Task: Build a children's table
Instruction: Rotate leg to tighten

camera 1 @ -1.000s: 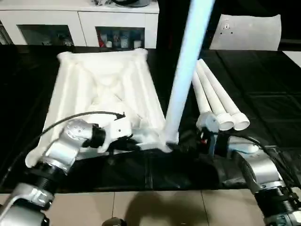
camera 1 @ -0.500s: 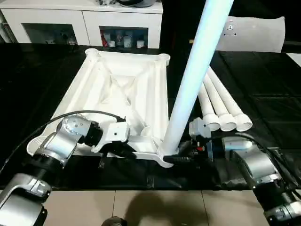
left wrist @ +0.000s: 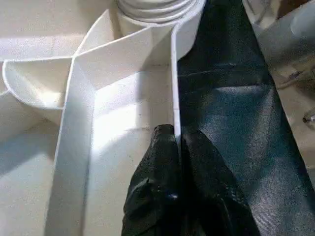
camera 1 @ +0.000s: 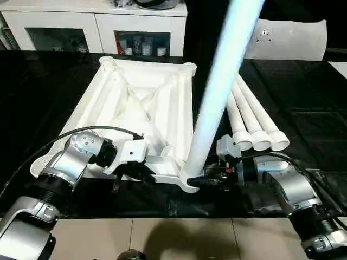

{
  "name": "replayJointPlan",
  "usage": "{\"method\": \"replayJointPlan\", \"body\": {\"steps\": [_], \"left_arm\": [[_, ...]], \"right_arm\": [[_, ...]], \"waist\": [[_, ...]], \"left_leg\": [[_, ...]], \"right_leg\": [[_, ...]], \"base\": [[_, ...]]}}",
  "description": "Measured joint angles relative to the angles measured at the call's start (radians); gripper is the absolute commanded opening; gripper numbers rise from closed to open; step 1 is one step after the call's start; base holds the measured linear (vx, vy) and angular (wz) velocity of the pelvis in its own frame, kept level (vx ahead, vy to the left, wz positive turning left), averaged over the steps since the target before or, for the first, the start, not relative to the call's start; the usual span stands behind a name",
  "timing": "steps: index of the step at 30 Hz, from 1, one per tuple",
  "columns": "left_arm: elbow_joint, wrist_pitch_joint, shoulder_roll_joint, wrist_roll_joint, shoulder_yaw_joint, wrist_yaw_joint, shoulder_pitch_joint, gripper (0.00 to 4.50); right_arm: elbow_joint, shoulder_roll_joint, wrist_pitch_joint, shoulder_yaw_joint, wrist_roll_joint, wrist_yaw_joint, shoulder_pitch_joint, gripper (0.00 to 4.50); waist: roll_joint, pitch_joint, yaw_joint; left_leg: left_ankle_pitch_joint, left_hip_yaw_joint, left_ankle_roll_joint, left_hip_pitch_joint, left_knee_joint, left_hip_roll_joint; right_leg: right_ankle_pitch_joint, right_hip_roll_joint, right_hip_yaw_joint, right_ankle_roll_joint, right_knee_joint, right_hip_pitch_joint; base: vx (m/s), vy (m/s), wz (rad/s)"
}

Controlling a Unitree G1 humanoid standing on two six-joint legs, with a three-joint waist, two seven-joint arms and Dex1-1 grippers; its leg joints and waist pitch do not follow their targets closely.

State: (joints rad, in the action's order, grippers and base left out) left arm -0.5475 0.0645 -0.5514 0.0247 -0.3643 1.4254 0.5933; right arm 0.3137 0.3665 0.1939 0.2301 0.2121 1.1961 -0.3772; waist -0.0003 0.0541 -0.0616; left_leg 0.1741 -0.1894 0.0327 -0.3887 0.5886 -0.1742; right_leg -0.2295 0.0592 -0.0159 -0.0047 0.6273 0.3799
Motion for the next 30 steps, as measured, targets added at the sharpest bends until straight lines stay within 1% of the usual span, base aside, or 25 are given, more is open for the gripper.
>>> {"method": "replayJointPlan", "body": {"steps": [2,4,5,6,8,10,11,12,14,15,16,18,20,23,25,27,28,30], "left_arm": [[0.029,-0.065,0.013,0.000,0.027,-0.056,-0.023,0.00],[0.059,-0.139,0.033,0.002,0.060,-0.125,-0.049,0.00],[0.081,-0.190,0.057,0.006,0.080,-0.182,-0.063,0.00],[0.098,-0.218,0.076,0.007,0.090,-0.217,-0.073,0.00],[0.144,-0.291,0.126,0.006,0.114,-0.295,-0.103,0.00],[0.179,-0.351,0.171,0.009,0.134,-0.374,-0.125,0.00],[0.205,-0.408,0.215,0.027,0.152,-0.451,-0.133,0.00],[0.220,-0.439,0.245,0.042,0.160,-0.500,-0.133,0.00],[0.254,-0.503,0.315,0.062,0.165,-0.600,-0.138,0.00],[0.268,-0.520,0.334,0.072,0.167,-0.631,-0.143,0.00],[0.275,-0.529,0.346,0.078,0.167,-0.648,-0.144,0.00],[0.292,-0.552,0.366,0.087,0.168,-0.676,-0.145,0.00],[0.303,-0.562,0.370,0.088,0.161,-0.687,-0.145,0.00],[0.308,-0.567,0.372,0.090,0.161,-0.692,-0.145,0.00],[0.309,-0.565,0.367,0.090,0.161,-0.692,-0.144,0.00],[0.309,-0.549,0.348,0.087,0.150,-0.677,-0.144,0.00],[0.309,-0.545,0.342,0.086,0.149,-0.671,-0.145,0.00],[0.304,-0.509,0.299,0.086,0.138,-0.631,-0.146,0.00]], "right_arm": [[-0.008,-0.048,0.016,-0.023,-0.002,-0.084,0.026,2.72],[-0.004,-0.091,0.024,-0.044,-0.022,-0.190,0.030,2.72],[0.007,-0.126,0.027,-0.067,-0.035,-0.274,0.030,2.71],[0.012,-0.146,0.030,-0.082,-0.042,-0.327,0.030,2.71],[0.027,-0.184,0.036,-0.112,-0.056,-0.426,0.024,2.70],[0.053,-0.228,0.037,-0.136,-0.070,-0.516,0.008,2.70],[0.084,-0.273,0.039,-0.155,-0.095,-0.607,-0.018,2.70],[0.101,-0.296,0.043,-0.168,-0.109,-0.668,-0.036,2.70],[0.124,-0.331,0.054,-0.189,-0.132,-0.776,-0.065,2.70],[0.126,-0.345,0.058,-0.196,-0.140,-0.811,-0.070,2.70],[0.127,-0.355,0.058,-0.198,-0.145,-0.839,-0.074,2.70],[0.130,-0.365,0.058,-0.204,-0.150,-0.867,-0.083,3.40],[0.130,-0.367,0.051,-0.204,-0.164,-0.868,-0.085,3.42],[0.129,-0.372,0.041,-0.204,-0.168,-0.868,-0.084,3.77],[0.119,-0.372,0.040,-0.204,-0.168,-0.864,-0.074,3.92],[0.095,-0.372,0.037,-0.203,-0.165,-0.844,-0.052,4.12],[0.091,-0.371,0.037,-0.203,-0.164,-0.838,-0.049,4.12],[0.068,-0.329,0.036,-0.181,-0.153,-0.776,-0.030,4.35]], "waist": [[0.002,-0.001,0.003],[0.004,-0.002,0.015],[0.004,-0.002,0.025],[0.004,-0.002,0.030],[0.005,-0.002,0.036],[0.005,-0.002,0.038],[0.008,-0.002,0.042],[0.009,-0.002,0.044],[0.012,-0.003,0.043],[0.013,-0.004,0.041],[0.014,-0.004,0.038],[0.016,-0.005,0.029],[0.016,-0.006,0.026],[0.016,-0.006,0.026],[0.016,-0.006,0.026],[0.016,-0.005,0.027],[0.015,-0.005,0.028],[0.015,-0.005,0.028]], "left_leg": [[0.000,-0.001,0.001,0.004,0.000,0.000],[-0.001,-0.001,0.001,0.006,0.000,0.000],[-0.001,-0.001,0.002,0.006,0.000,0.000],[-0.001,-0.001,0.002,0.006,0.000,0.000],[-0.001,-0.002,0.002,0.006,0.000,0.000],[-0.001,-0.002,0.002,0.006,0.000,0.000],[-0.001,-0.002,0.002,0.006,0.000,0.000],[-0.001,-0.003,0.002,0.006,0.000,0.000],[-0.001,-0.004,0.002,0.005,0.000,0.001],[-0.001,-0.005,0.002,0.005,0.000,0.001],[-0.001,-0.005,0.002,0.004,-0.001,0.001],[-0.001,-0.005,0.002,0.003,-0.004,0.001],[-0.002,-0.005,-0.002,0.002,-0.008,0.001],[-0.003,-0.006,-0.005,0.001,-0.011,0.001],[-0.003,-0.006,-0.005,0.001,-0.011,0.001],[-0.002,-0.006,-0.003,0.001,-0.011,0.001],[-0.001,-0.006,-0.001,0.001,-0.011,0.001],[0.000,-0.006,0.001,0.001,-0.011,0.000]], "right_leg": [[0.000,0.000,0.001,0.000,0.002,-0.002],[0.002,0.000,0.002,-0.003,0.003,-0.002],[0.002,0.000,0.002,-0.003,0.004,-0.001],[0.002,0.001,0.002,-0.003,0.003,0.000],[0.001,0.001,0.002,-0.002,0.002,0.000],[0.002,0.001,0.002,-0.003,0.002,0.001],[0.002,0.001,0.003,-0.003,0.003,0.001],[0.002,0.001,0.004,-0.003,0.002,0.002],[0.002,0.002,0.004,-0.003,0.002,0.002],[0.002,0.002,0.004,-0.003,0.002,0.002],[0.002,0.002,0.004,-0.002,0.001,0.002],[0.001,0.002,0.003,0.000,-0.003,0.002],[0.000,0.002,0.002,0.001,-0.006,0.002],[0.000,0.002,0.001,0.001,-0.010,0.002],[0.000,0.002,0.001,0.001,-0.011,0.002],[0.001,0.002,0.001,0.002,-0.011,0.002],[0.001,0.002,0.001,0.002,-0.011,0.002],[0.002,0.001,0.001,0.002,-0.011,0.002]], "base": [[0.000,0.000,0.00],[0.000,0.000,0.00],[0.000,0.000,0.00],[0.000,0.000,0.00],[0.000,0.000,0.00],[0.000,0.000,0.00],[0.000,0.000,0.00],[0.000,0.000,0.00],[0.000,0.000,0.00],[0.000,0.000,0.00],[0.000,0.000,0.00],[0.052,-0.004,0.01],[0.027,-0.002,0.00],[0.000,0.000,0.00],[0.000,0.000,0.00],[0.000,0.000,0.00],[0.000,0.000,0.00],[0.000,0.000,0.00]]}}
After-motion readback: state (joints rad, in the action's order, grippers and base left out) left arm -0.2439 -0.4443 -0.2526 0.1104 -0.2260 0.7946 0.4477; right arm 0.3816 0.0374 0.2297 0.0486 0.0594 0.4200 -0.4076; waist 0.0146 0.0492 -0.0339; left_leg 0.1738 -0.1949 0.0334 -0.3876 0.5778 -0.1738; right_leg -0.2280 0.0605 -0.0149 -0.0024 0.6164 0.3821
